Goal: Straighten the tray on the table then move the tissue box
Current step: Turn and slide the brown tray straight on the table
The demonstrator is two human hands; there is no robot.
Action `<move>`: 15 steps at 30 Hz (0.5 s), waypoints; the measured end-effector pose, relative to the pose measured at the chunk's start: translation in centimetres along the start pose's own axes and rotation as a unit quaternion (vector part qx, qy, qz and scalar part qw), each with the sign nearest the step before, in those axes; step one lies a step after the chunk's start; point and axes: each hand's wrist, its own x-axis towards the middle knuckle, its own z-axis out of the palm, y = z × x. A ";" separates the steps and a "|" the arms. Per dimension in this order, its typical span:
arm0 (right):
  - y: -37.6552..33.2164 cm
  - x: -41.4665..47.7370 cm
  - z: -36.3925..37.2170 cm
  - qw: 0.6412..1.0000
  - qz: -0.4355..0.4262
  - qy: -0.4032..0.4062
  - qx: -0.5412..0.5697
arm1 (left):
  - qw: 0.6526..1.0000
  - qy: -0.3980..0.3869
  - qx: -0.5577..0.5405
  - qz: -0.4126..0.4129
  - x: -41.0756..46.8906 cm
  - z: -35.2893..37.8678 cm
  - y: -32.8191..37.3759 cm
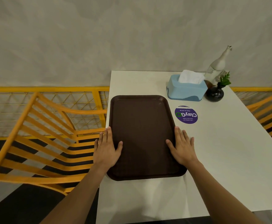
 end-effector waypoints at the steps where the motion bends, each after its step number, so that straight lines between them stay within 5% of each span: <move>1: 0.0 0.0 0.0 1.000 -0.001 -0.001 0.002 | 1.000 0.001 -0.001 0.000 -0.1 0.0 0.0; 15: 0.2 -0.3 -1.1 0.998 -0.003 0.008 0.063 | 0.994 -0.029 -0.108 0.010 -0.3 -1.3 0.0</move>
